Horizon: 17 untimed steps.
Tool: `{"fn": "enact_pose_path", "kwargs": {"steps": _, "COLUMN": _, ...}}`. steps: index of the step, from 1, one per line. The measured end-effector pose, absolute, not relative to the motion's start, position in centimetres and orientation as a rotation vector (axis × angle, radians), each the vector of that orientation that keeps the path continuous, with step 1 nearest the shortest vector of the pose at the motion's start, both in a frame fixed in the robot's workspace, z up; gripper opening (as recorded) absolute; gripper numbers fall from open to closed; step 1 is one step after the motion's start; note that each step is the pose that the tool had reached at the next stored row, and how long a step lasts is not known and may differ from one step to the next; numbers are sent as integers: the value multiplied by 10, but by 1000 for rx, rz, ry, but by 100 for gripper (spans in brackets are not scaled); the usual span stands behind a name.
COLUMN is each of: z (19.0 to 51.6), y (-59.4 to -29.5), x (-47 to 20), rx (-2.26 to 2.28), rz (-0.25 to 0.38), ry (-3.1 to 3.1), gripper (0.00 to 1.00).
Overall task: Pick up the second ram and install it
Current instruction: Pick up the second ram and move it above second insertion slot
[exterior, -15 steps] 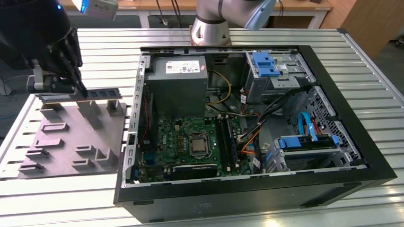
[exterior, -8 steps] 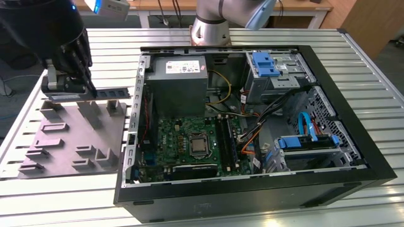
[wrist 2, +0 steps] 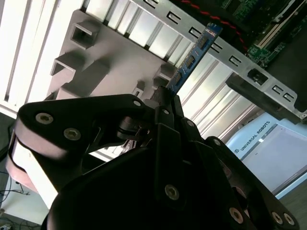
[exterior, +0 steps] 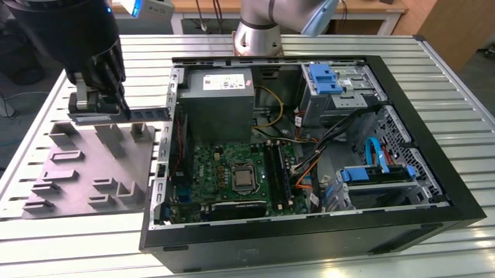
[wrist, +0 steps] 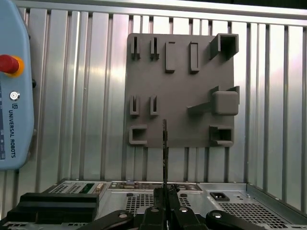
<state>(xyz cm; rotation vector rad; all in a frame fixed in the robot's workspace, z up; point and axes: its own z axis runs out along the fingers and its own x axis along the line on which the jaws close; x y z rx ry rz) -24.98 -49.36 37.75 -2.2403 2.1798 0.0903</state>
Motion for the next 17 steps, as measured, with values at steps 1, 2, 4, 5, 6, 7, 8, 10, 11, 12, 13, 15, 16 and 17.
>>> {"fn": "enact_pose_path", "kwargs": {"steps": 1, "z": 377, "y": -494, "x": -248, "rx": -2240, "rz": 90, "ry": 2180, "gripper": 14}}
{"fn": "enact_pose_path", "kwargs": {"steps": 2, "z": 377, "y": -494, "x": -245, "rx": -2240, "rz": 91, "ry": 2180, "gripper": 14}}
{"fn": "enact_pose_path", "kwargs": {"steps": 4, "z": 377, "y": -493, "x": -241, "rx": -2240, "rz": 91, "ry": 2180, "gripper": 14}}
{"fn": "enact_pose_path", "kwargs": {"steps": 5, "z": 377, "y": -493, "x": -239, "rx": -2240, "rz": 91, "ry": 2180, "gripper": 14}}
{"fn": "enact_pose_path", "kwargs": {"steps": 6, "z": 377, "y": -493, "x": -237, "rx": -2240, "rz": 91, "ry": 2180, "gripper": 14}}
{"fn": "enact_pose_path", "kwargs": {"steps": 7, "z": 377, "y": -493, "x": -235, "rx": -2240, "rz": 91, "ry": 2180, "gripper": 14}}
{"fn": "enact_pose_path", "kwargs": {"steps": 8, "z": 377, "y": -493, "x": -233, "rx": -2240, "rz": 91, "ry": 2180, "gripper": 14}}
{"fn": "enact_pose_path", "kwargs": {"steps": 10, "z": 377, "y": -493, "x": -228, "rx": -2240, "rz": 91, "ry": 2180, "gripper": 14}}
{"fn": "enact_pose_path", "kwargs": {"steps": 11, "z": 376, "y": -493, "x": -226, "rx": -2240, "rz": 91, "ry": 2180, "gripper": 14}}
{"fn": "enact_pose_path", "kwargs": {"steps": 12, "z": 376, "y": -493, "x": -224, "rx": -2240, "rz": 91, "ry": 2180, "gripper": 14}}
{"fn": "enact_pose_path", "kwargs": {"steps": 13, "z": 376, "y": -493, "x": -221, "rx": -2240, "rz": 91, "ry": 2180, "gripper": 14}}
{"fn": "enact_pose_path", "kwargs": {"steps": 15, "z": 376, "y": -493, "x": -217, "rx": -2241, "rz": 91, "ry": 2180, "gripper": 14}}
{"fn": "enact_pose_path", "kwargs": {"steps": 16, "z": 376, "y": -493, "x": -215, "rx": -2241, "rz": 91, "ry": 2180, "gripper": 14}}
{"fn": "enact_pose_path", "kwargs": {"steps": 17, "z": 376, "y": -493, "x": -212, "rx": -2241, "rz": 92, "ry": 2180, "gripper": 14}}
